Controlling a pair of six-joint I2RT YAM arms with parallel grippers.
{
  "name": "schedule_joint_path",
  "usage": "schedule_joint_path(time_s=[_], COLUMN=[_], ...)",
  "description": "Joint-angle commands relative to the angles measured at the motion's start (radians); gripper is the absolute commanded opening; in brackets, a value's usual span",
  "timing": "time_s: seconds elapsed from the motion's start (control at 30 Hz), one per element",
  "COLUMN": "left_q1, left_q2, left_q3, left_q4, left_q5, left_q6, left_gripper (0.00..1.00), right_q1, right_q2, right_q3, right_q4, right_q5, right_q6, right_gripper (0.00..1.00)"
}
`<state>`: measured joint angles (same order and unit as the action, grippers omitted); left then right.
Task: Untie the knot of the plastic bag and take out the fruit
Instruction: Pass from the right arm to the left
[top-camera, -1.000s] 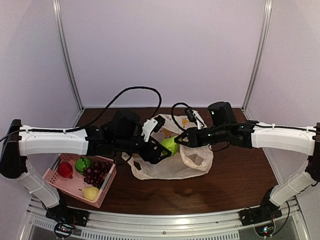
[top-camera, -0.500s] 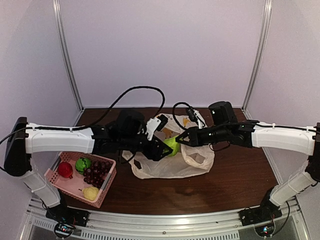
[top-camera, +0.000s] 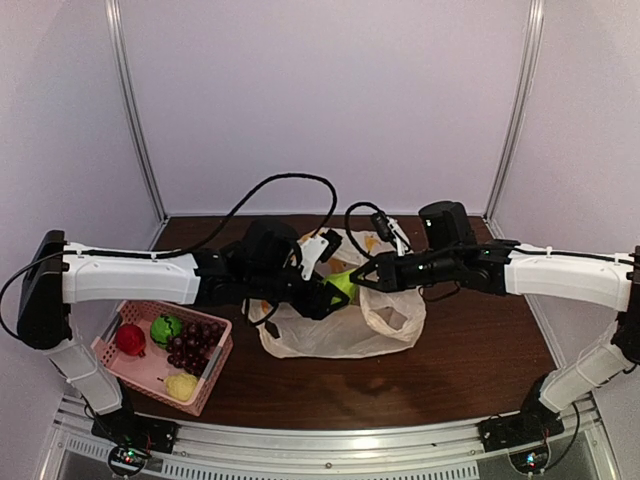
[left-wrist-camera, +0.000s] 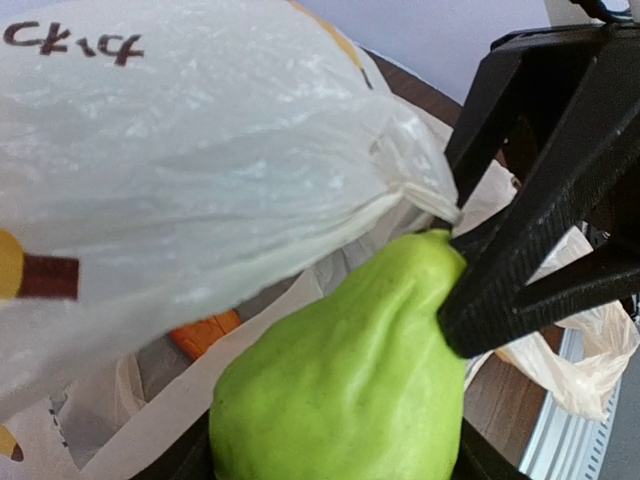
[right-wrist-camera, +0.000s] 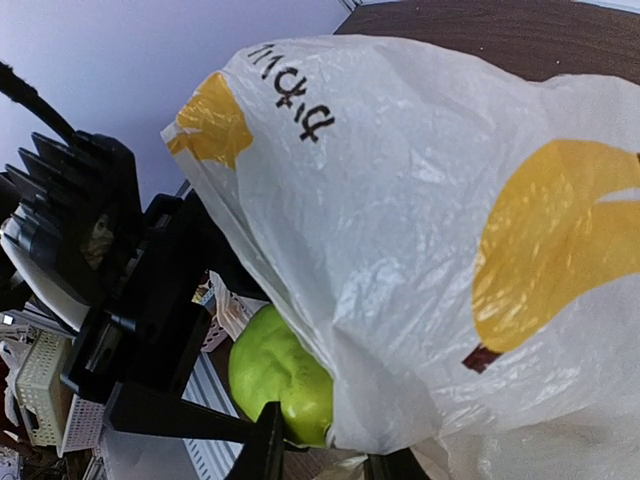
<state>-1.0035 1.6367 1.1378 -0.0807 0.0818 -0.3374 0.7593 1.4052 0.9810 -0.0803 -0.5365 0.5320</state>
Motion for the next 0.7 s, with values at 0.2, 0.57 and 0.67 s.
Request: schedule_joint_path(time_s=[0.2, 0.57, 0.67], left_q1=[-0.003, 0.101, 0.134], left_q2=[-0.030, -0.313, -0.369], left_q3=[0.017, -0.125, -0.135], left_q4=[-0.013, -0.159, -0.222], left_q5=[0.069, 0.406, 0.426], left_q6=[0.034, 0.055, 0.037], left_gripper=[0.37, 0.39, 0.39], right_q1=[0.001, -0.014, -0.016], right_q2=[-0.022, -0.079, -0.072], right_q3=[0.007, 0.018, 0.010], right_q4=[-0.001, -0.088, -0.097], right_q5=[0.017, 0.101, 0.137], right_q6=[0.008, -0.040, -0.049], right_gripper=[0.54, 0.85, 0.86])
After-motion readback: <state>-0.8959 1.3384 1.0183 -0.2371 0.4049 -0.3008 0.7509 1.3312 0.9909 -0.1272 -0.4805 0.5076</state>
